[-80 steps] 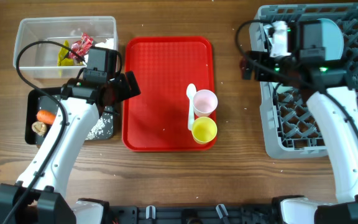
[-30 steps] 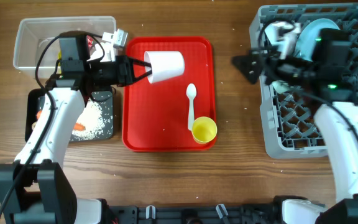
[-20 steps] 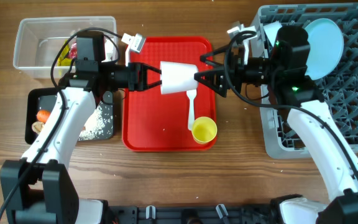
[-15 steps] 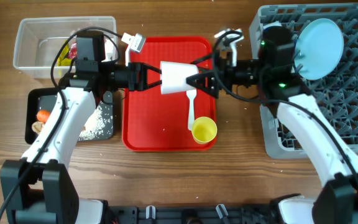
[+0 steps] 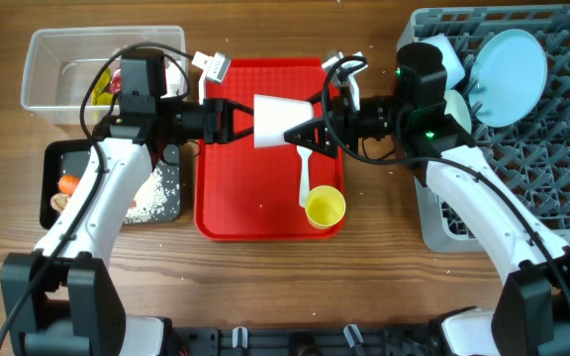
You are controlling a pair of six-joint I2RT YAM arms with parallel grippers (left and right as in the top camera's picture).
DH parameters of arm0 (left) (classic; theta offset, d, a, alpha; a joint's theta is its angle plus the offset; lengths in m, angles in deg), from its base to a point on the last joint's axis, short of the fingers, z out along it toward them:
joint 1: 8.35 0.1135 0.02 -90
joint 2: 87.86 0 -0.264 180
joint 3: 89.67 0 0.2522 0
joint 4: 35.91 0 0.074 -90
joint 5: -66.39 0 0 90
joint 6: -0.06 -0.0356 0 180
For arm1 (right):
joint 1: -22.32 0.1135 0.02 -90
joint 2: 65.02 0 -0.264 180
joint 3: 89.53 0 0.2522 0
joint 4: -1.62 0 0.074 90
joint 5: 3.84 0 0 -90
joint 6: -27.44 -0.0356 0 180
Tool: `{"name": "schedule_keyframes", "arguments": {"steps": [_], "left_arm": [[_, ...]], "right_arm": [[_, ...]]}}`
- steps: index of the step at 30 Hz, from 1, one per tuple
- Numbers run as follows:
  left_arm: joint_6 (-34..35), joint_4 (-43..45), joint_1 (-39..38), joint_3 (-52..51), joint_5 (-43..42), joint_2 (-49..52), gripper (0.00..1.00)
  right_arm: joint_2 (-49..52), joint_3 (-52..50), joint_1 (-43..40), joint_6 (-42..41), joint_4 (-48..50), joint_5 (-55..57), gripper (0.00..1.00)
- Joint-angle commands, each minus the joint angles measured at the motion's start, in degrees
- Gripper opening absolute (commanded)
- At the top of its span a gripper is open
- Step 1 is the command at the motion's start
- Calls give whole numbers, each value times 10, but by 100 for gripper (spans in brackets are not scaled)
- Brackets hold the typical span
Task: Sort waste into correct bins and load items into the dishwasher rack
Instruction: 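Hand the pink cup from the left gripper to the right gripper, then carry the pink cup right and place it in the rack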
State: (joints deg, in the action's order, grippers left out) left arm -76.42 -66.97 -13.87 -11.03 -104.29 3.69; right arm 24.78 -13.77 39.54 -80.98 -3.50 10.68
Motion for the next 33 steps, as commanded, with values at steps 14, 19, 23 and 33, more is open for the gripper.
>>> {"name": "schedule_keyframes", "arguments": {"steps": [14,19,23,33], "left_arm": [[-11,-1,-2,4,3,3,45],[-11,-2,-2,4,4,3,45],[-11,-1,-2,4,4,3,45],[-11,-38,-2,4,197,3,52]], "right_arm": [[7,-5,-2,4,12,-9,53],[7,-5,-52,4,12,-42,53],[7,-5,-96,5,8,-47,52],[4,-4,-161,118,-245,200,48]]}}
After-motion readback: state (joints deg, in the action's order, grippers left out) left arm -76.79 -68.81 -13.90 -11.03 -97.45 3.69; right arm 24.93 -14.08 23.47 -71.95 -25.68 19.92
